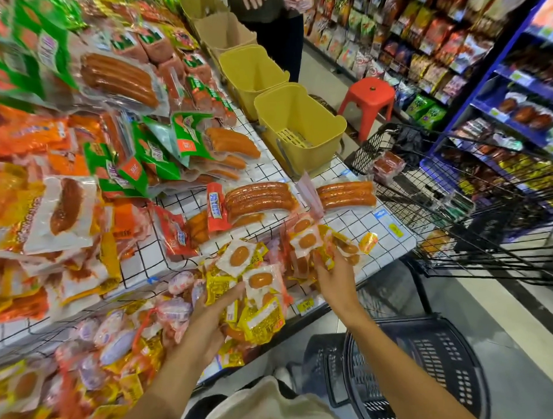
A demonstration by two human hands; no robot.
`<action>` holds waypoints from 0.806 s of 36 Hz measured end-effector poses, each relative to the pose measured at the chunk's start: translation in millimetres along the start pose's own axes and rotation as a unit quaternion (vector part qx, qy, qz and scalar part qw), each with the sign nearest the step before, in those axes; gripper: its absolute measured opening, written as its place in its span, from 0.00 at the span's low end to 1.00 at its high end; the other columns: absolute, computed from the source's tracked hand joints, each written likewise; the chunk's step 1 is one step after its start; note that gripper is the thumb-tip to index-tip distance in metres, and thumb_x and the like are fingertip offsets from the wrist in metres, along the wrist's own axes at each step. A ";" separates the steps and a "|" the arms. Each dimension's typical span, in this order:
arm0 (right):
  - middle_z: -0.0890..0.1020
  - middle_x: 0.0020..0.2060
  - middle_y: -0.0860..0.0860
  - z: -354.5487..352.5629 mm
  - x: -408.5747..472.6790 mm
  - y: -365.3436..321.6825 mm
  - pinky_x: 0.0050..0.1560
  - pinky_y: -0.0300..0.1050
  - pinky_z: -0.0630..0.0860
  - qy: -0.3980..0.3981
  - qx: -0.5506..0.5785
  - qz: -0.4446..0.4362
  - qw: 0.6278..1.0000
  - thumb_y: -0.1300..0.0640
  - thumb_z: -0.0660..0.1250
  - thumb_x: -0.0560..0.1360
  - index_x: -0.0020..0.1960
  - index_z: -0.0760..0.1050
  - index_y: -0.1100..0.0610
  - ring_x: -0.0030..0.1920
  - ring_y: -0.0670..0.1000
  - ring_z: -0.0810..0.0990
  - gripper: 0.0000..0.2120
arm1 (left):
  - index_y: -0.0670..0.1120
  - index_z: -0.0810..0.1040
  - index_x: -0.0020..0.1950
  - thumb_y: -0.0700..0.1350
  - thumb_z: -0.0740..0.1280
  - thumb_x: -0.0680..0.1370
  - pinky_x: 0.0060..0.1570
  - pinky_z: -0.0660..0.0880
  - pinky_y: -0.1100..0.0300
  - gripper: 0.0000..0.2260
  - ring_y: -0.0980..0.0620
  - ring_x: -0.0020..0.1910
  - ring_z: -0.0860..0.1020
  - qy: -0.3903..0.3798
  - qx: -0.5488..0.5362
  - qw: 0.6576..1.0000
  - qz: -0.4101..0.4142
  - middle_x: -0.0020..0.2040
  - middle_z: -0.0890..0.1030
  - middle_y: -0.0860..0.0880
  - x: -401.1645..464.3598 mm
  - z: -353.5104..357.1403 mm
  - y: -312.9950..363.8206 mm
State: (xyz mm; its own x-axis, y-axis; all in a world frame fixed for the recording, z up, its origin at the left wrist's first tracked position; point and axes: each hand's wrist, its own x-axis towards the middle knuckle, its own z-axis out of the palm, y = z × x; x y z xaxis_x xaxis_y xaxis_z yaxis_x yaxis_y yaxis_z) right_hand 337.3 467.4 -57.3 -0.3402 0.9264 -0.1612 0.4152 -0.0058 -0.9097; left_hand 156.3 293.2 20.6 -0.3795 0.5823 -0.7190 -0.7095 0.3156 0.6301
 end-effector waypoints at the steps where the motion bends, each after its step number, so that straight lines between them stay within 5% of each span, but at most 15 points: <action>1: 0.83 0.49 0.46 1.0 0.1 0.2 0.46 0.43 0.80 0.007 0.005 0.011 1.000 0.48 0.64 0.83 0.66 0.73 0.51 0.47 0.46 0.83 0.14 | 0.55 0.51 0.81 0.46 0.79 0.62 0.29 0.78 0.59 0.54 0.61 0.41 0.74 0.003 -0.001 1.000 -0.003 0.49 0.75 0.57 0.6 -1.0 0.3; 5: 0.77 0.51 0.42 3.2 11.3 4.1 0.35 0.27 0.74 0.044 0.059 0.091 0.993 0.55 0.75 0.76 0.64 0.65 0.51 0.44 0.29 0.79 0.24 | 0.63 0.59 0.73 0.47 0.82 0.58 0.38 0.81 0.50 0.50 0.54 0.48 0.84 0.008 -0.008 1.000 0.007 0.49 0.86 0.54 3.6 -8.4 0.8; 7: 0.74 0.53 0.39 4.0 20.2 2.7 0.36 0.26 0.74 0.040 0.099 0.121 0.987 0.54 0.79 0.72 0.68 0.62 0.53 0.44 0.28 0.78 0.33 | 0.59 0.65 0.72 0.47 0.83 0.58 0.45 0.83 0.43 0.46 0.49 0.55 0.84 0.003 -0.010 1.000 0.008 0.56 0.86 0.52 3.9 -10.7 0.5; 12: 0.74 0.71 0.51 13.0 43.8 -9.2 0.66 0.54 0.75 0.017 0.146 0.210 0.967 0.40 0.80 0.67 0.78 0.62 0.57 0.67 0.53 0.75 0.49 | 0.54 0.70 0.72 0.46 0.83 0.59 0.43 0.83 0.44 0.43 0.47 0.58 0.83 0.018 -0.024 0.999 0.010 0.60 0.84 0.49 3.9 -12.5 -1.5; 17: 0.76 0.67 0.60 19.9 59.2 -12.3 0.56 0.49 0.72 0.043 0.136 0.233 0.962 0.50 0.81 0.69 0.73 0.66 0.61 0.64 0.59 0.76 0.39 | 0.54 0.67 0.74 0.48 0.83 0.57 0.49 0.82 0.42 0.48 0.47 0.60 0.81 0.027 -0.031 0.999 0.022 0.60 0.84 0.49 3.6 -11.3 -3.3; 22: 0.78 0.60 0.57 5.4 54.6 -13.9 0.43 0.45 0.75 0.027 0.158 0.202 0.966 0.49 0.81 0.69 0.64 0.68 0.56 0.53 0.52 0.79 0.32 | 0.52 0.74 0.71 0.46 0.81 0.63 0.50 0.82 0.44 0.37 0.46 0.58 0.83 0.008 -0.038 0.999 0.035 0.59 0.84 0.48 2.7 -12.2 -5.0; 26: 0.82 0.54 0.54 -6.6 45.0 -36.8 0.45 0.46 0.76 0.034 0.164 0.133 0.977 0.47 0.81 0.68 0.58 0.72 0.52 0.55 0.54 0.82 0.26 | 0.52 0.76 0.70 0.47 0.82 0.62 0.48 0.82 0.45 0.36 0.45 0.59 0.83 -0.003 -0.042 0.998 0.039 0.61 0.84 0.47 2.0 -15.0 -5.8; 29: 0.84 0.52 0.49 -16.3 34.9 -62.0 0.43 0.35 0.77 0.029 0.174 0.080 0.981 0.47 0.81 0.69 0.60 0.76 0.50 0.53 0.45 0.84 0.24 | 0.52 0.70 0.74 0.49 0.86 0.58 0.51 0.82 0.40 0.47 0.44 0.62 0.80 0.007 -0.050 0.998 0.031 0.65 0.81 0.47 1.3 -18.5 -4.6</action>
State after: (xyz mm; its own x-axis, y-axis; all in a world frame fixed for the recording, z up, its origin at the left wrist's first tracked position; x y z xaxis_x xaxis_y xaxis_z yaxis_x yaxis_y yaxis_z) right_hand 313.5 506.3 -0.3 -0.2412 0.9227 -0.3006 0.1435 -0.2725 -0.9514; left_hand 148.0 278.7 11.4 -0.4316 0.5882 -0.6839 -0.7396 0.2033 0.6416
